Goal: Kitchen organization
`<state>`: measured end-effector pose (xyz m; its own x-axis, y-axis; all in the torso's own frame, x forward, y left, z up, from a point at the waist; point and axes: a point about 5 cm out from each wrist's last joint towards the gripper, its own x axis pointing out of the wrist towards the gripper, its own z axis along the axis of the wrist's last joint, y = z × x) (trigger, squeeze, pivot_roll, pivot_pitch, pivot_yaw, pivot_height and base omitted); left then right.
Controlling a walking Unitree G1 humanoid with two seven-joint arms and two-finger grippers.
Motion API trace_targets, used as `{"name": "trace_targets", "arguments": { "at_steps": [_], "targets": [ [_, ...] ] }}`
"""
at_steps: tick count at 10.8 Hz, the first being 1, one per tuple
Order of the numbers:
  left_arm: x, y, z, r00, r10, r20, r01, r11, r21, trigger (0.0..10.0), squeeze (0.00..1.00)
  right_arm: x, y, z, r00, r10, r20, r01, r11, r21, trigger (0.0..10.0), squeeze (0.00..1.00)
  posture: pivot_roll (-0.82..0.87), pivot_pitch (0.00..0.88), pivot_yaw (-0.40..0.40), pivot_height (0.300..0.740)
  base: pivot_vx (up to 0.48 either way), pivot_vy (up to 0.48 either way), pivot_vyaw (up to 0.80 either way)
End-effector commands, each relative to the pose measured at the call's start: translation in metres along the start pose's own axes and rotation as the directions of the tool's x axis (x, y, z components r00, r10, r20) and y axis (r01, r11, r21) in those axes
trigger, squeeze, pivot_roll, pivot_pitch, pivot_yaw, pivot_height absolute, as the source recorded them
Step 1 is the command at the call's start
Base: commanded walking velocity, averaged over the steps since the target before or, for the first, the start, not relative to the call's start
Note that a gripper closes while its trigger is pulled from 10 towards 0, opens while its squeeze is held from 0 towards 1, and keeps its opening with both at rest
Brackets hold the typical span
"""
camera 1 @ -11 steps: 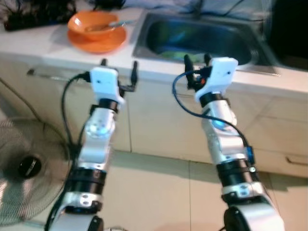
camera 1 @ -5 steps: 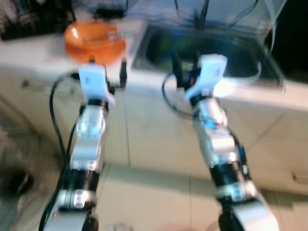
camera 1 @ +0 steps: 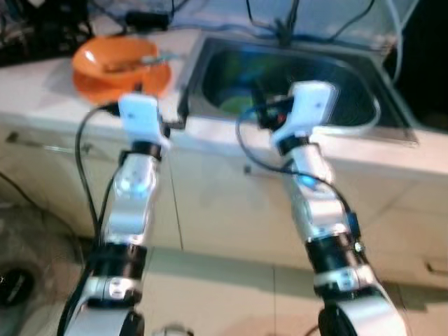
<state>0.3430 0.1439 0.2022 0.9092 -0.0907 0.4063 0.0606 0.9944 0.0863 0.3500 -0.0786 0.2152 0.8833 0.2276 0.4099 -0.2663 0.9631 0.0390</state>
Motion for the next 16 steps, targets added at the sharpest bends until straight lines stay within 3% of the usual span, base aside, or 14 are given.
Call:
{"name": "trace_targets", "arguments": {
  "at_steps": [1, 16],
  "targets": [
    [0.0023, -0.0106, 0.0034, 1.000, -0.027, 0.013, 0.027, 1.000, -0.010, 10.0, 0.00, -0.0007, -0.0105, 0.0025, 1.000, -0.025, 0.006, 0.025, 0.999, -0.028, 10.0, 0.00, 0.09, 0.061, -0.046, 0.740, 0.345, 0.000, 0.00],
    [0.0037, -0.0105, 0.0059, 0.999, -0.040, 0.024, 0.040, 0.999, 0.009, 10.0, 0.00, -0.0012, -0.0127, -0.0007, 0.999, -0.051, -0.006, 0.051, 0.999, -0.014, 10.0, 0.00, 0.09, 0.063, -0.039, 0.740, 0.311, 0.000, 0.04]
  ]
}}
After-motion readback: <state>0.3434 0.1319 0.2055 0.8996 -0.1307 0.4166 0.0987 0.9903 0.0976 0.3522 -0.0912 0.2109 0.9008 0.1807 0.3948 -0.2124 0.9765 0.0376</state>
